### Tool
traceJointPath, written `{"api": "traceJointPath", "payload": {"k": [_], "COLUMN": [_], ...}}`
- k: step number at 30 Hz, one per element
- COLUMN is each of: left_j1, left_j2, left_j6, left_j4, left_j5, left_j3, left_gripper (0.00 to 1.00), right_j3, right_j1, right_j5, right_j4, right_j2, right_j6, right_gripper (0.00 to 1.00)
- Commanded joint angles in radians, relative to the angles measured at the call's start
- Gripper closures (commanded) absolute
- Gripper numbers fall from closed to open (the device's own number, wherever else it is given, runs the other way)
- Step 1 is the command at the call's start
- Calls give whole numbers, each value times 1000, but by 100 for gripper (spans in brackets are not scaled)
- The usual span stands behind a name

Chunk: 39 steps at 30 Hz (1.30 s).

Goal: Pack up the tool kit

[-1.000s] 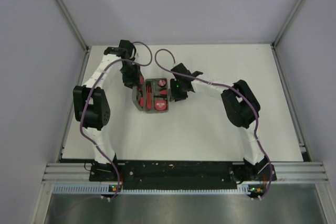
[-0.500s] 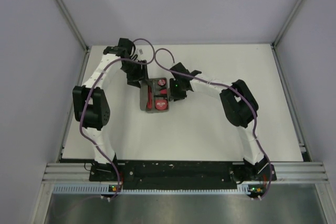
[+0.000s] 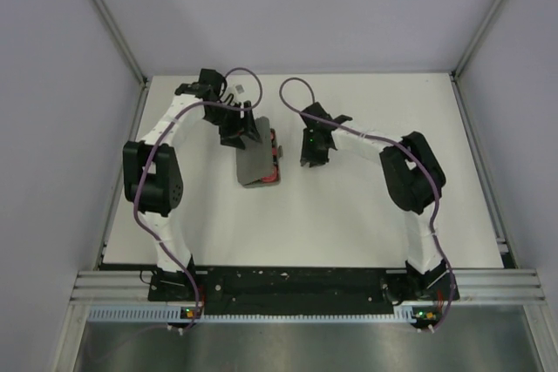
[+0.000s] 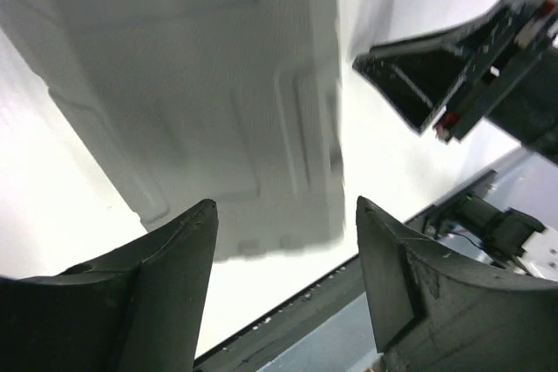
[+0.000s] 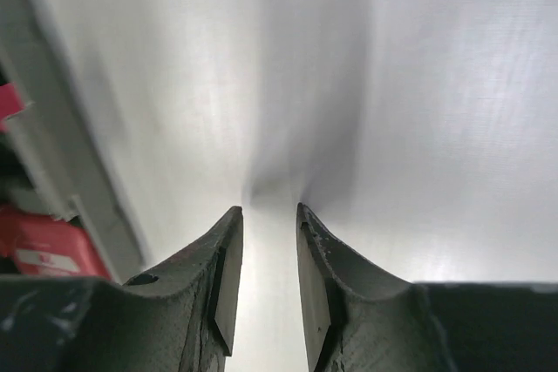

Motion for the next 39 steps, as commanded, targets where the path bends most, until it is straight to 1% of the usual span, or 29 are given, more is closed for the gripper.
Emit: {"api": "traceJointPath", "payload": {"k": [1,2,4,6,9,13,15,18,21,26,30,36,39], "left_j1": [4,4,7,10,25,54,68,74,74,74,58,15,2], "left_j2": [-35,-37,-43,-37,-40,-70,-92,-100,-98,-80,-54,-17,-3], "left_j6": [-42,-54,-74,-91,-115,-155,-165,-172,-188,-200,-197,-194,-201], "left_j4": [128,157,217,239,239,263,272,274,300,323,271,245,213], "left_j5": [194,224,265,267,200,89,28,-35,-66,-87,-164,-229,-302], "left_j3": [-41,-55,-77,-86,-103,-167,-196,-236,-290,-344,-350,-377,-374], "left_gripper": [29,28,27,27,27,27,26,26,26,26,25,30,34], "right_j3": [-27,-30,-39,-47,-35,17,46,100,168,263,304,335,333], "right_j1": [-55,-58,-65,-69,-69,-66,-61,-41,-6,25,34,43,45], "right_j5": [71,75,69,75,56,-3,-56,-127,-149,-158,-159,-120,-103], "right_j4": [-36,-36,-36,-36,-36,-34,-27,-4,-1,-4,-5,-18,-21], "right_j2": [-70,-76,-95,-110,-122,-127,-128,-115,-84,-9,52,105,120], "right_j6": [12,12,23,14,-18,-106,-141,-187,-225,-187,-163,-173,-178], "right_gripper": [68,68,63,60,54,41,37,36,34,30,29,29,29]}}
